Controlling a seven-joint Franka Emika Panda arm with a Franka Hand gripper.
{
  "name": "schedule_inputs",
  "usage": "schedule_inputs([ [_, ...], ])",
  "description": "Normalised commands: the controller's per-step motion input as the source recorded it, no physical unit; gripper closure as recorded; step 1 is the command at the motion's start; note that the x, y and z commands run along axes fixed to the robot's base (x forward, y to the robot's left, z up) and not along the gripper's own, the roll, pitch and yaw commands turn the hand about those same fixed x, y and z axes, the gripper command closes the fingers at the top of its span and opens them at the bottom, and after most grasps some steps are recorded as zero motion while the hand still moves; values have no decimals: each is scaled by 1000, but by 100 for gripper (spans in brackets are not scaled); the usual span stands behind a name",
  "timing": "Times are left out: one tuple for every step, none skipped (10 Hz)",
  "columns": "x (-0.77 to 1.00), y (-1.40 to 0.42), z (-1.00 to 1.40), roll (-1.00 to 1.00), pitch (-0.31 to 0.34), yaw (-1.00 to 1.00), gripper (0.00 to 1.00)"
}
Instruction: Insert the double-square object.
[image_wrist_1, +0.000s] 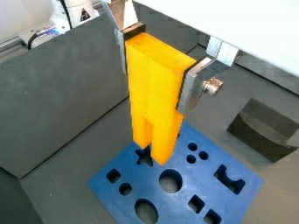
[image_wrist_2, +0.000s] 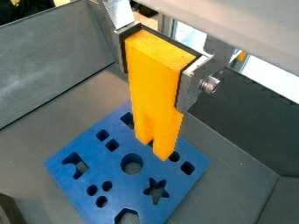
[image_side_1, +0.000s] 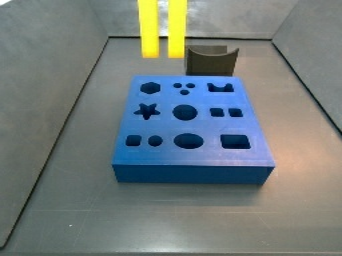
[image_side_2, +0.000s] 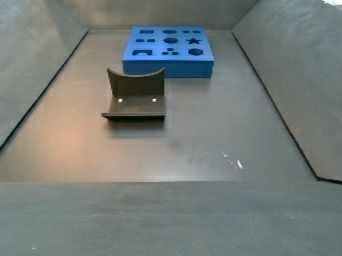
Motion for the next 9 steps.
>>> schedule_inputs([
  [449,-117,-109,0,0,-191,100],
  [1000,0,-480,0,0,-71,100],
  [1000,126,-451,0,0,0,100],
  [1000,229,-403,0,0,0,100],
  [1000,214,-274,13,0,0,100],
  [1000,126,-40,136,0,0,100],
  [1000,71,0,194,-26,0,100],
  [1000,51,0,253,-34,0,100],
  [1000,17,0,271,-34,0,100],
])
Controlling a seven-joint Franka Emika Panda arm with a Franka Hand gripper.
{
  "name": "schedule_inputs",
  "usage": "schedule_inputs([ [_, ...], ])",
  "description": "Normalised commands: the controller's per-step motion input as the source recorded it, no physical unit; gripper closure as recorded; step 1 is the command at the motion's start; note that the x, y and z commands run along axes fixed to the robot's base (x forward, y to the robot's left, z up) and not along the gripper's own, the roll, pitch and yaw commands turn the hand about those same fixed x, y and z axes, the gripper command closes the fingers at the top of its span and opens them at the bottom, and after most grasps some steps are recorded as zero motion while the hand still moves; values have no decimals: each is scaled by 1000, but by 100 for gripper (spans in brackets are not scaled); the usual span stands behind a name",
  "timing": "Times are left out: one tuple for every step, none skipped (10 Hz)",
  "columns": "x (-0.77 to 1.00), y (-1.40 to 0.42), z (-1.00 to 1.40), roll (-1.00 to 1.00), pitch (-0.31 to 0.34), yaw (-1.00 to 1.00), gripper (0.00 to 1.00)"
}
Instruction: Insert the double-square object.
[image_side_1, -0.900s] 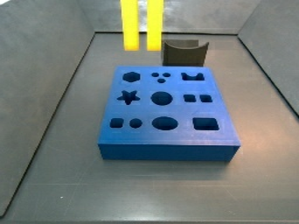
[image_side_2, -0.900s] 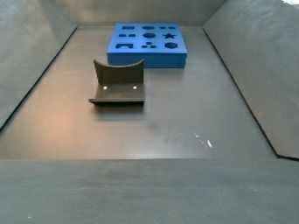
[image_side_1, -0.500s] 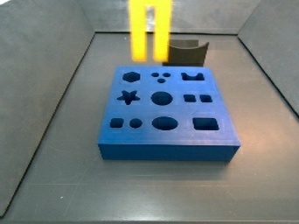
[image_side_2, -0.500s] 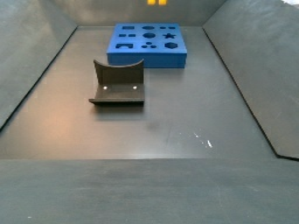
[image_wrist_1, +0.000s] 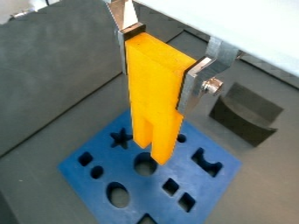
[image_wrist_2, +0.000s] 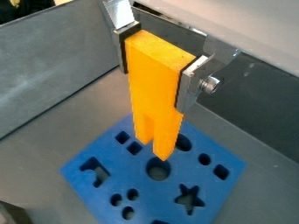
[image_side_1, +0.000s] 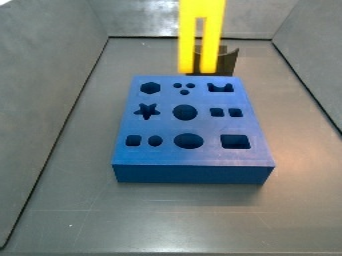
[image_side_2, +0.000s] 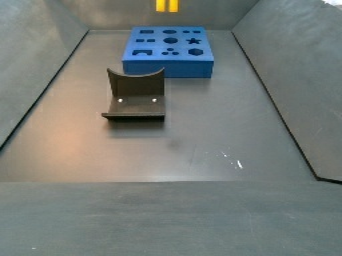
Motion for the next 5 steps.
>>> schedule_inputs([
  [1000,0,-31,173,-26,0,100],
  [1000,0,-74,153,-23,0,100],
  [1000,0,-200,114,0,0,100],
  [1000,-129,-771,80,101,0,100],
  [994,-151,-803,10,179,0,100],
])
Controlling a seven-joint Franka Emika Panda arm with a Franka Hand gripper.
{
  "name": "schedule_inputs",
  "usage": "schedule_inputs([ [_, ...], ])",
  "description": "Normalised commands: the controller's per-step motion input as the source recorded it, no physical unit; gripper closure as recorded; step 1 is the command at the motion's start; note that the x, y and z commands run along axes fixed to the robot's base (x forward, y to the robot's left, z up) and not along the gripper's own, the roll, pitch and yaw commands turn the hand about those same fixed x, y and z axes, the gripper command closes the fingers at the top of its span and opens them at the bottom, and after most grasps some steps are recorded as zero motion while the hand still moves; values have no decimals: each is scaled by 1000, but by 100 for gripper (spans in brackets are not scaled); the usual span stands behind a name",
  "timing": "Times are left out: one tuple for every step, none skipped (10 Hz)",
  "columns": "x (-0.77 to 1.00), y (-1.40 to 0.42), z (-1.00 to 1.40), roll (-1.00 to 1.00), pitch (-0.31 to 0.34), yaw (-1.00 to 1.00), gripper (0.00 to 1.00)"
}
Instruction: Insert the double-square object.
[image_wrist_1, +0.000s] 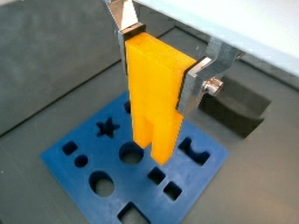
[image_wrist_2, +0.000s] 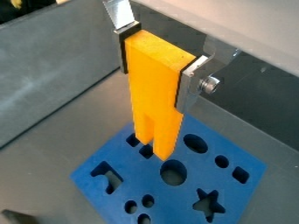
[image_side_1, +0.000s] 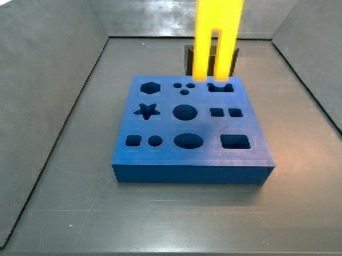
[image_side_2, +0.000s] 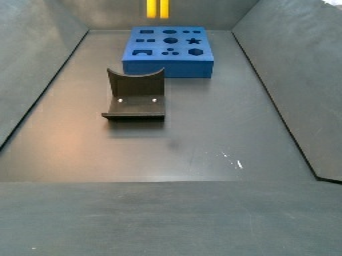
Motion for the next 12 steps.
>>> schedule_inputs([
  [960,-151,-760,0,211,0,100],
  [1000,-120,-466,7,187,0,100],
  [1000,-77,-140,34,164,0,100],
  [1000,-23,-60,73,164,0,100],
  [1000,0,0,127,189,0,100],
  [929,0,60,157,243,23,100],
  [520,-9,0,203,200,229,100],
  [371,-26,0,233,149,277,100],
  [483,-100,-17,279,134,414,100],
  [551,-86,-40,243,101,486,100],
  [609,-103,-66,209,116,400,100],
  [471,-26,-120,164,134,0,100],
])
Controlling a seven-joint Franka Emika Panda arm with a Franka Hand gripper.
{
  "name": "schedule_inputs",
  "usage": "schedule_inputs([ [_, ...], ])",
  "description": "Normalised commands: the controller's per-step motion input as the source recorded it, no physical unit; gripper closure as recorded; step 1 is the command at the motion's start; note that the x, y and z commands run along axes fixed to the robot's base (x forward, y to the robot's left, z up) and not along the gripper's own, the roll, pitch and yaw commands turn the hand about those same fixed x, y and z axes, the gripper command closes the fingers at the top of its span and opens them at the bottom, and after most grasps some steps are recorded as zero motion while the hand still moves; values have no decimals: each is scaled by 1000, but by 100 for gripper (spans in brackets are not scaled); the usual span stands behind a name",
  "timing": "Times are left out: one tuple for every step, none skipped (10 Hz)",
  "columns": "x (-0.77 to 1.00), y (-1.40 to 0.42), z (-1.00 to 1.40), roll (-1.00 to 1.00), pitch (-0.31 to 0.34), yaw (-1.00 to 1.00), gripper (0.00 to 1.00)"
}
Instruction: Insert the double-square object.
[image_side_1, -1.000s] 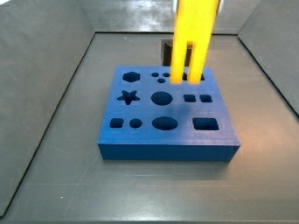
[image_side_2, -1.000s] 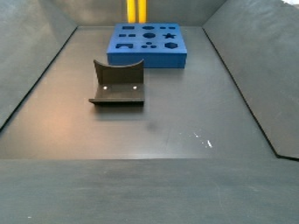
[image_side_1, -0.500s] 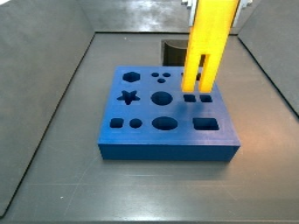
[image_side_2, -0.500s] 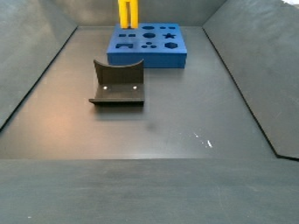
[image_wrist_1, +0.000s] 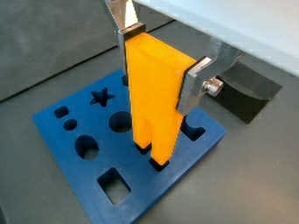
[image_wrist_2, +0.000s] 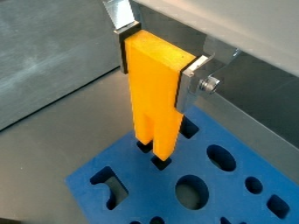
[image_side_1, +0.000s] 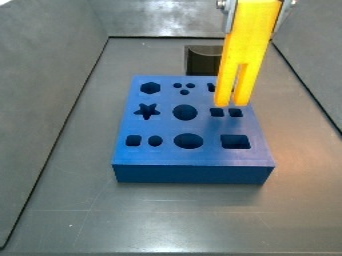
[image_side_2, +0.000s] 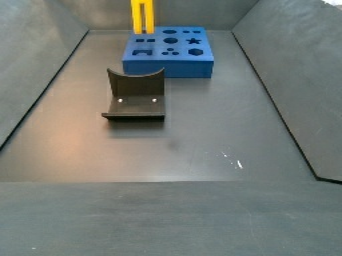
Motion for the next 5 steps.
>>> schedule_inputs([
  [369,0,-171,181,206,-274,100],
  [246,-11,-160,167,229,-297,100],
  [191,-23,-131,129,231,-311,100],
  [89,-60,-77,84,183,-260,100],
  [9,-49,-23,10,127,-191,100],
])
